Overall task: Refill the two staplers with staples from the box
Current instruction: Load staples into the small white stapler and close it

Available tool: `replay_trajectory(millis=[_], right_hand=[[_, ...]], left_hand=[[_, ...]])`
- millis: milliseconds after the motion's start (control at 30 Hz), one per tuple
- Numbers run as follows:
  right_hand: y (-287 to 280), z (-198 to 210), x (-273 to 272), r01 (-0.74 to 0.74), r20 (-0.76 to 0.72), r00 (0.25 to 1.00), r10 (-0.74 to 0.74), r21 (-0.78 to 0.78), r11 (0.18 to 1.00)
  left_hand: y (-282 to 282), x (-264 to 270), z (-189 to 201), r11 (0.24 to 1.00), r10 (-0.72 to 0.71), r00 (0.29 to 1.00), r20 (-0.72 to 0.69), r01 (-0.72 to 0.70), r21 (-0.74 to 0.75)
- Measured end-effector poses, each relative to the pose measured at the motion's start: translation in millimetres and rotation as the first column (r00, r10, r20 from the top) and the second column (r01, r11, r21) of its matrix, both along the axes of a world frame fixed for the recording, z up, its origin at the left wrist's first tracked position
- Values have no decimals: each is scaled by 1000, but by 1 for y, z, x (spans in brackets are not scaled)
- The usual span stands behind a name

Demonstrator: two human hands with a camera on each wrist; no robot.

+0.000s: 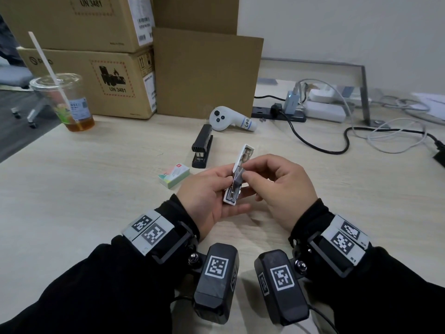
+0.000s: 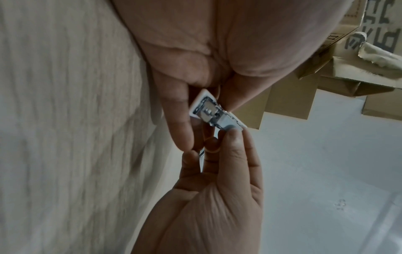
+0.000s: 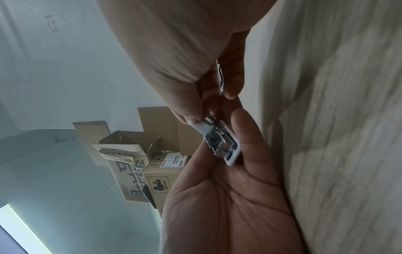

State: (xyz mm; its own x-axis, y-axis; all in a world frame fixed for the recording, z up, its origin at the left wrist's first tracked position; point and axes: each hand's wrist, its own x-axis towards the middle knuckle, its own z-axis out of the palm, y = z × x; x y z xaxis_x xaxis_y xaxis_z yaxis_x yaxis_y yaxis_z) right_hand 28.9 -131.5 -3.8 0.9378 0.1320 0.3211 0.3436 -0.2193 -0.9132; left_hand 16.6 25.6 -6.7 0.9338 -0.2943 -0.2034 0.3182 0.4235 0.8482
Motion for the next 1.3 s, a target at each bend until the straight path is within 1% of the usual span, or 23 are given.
replay_trajectory(millis=[133,200,300,400,467,533,600,700,800,900,933,1000,1133,1200,1300], right_hand=[[-1,0,0,19,51,999,-16,-64,998],[0,-1,0,-3,75,997,11,-112,994],[2,-2,-1,-39,56,997,46,-123,992],[1,1,-2,-8,93,995,20,-120,993],[-1,1,0,62,82,995,-59,-37,997],[-4,1,3,137,-8,991,-136,75,988],[-5,-1,5,159,-86,985,-150,107,981],[-4,1,4,119,-71,991,-112,90,989],[-4,5,0,36,-4,999,-36,73,997],[-1,5,-4,-90,53,994,98,-129,987],[2,5,-5,-132,37,990,140,-159,978],[4,8,-8,-184,-17,983,183,-140,973],[3,12,-12,-247,-57,969,240,-164,955],[3,10,-12,-272,-100,960,260,-138,952],[2,6,-10,-294,-146,950,276,-122,948]], left_hand=[[0,0,0,1000,-7,1000,2,7,4],[1,0,-1,1000,-9,1000,9,9,-4],[1,0,-2,1000,-4,1000,30,4,-15],[2,0,-1,1000,14,999,30,-14,-10],[1,-1,0,999,39,999,10,-39,-5],[0,-2,1,997,65,998,-3,-65,29],[-1,-3,0,994,72,997,5,-72,82],[-3,-5,1,991,69,998,15,-70,117],[-2,-2,2,994,88,996,-22,-86,71],[-1,0,4,997,73,995,-67,-72,27],[0,0,4,997,75,994,-82,-75,2],[1,0,4,996,87,992,-90,-90,-29],[6,2,-1,991,112,990,-83,-117,-59],[8,3,-1,988,121,989,-86,-128,-84],[8,1,-2,986,118,992,-41,-122,-114]])
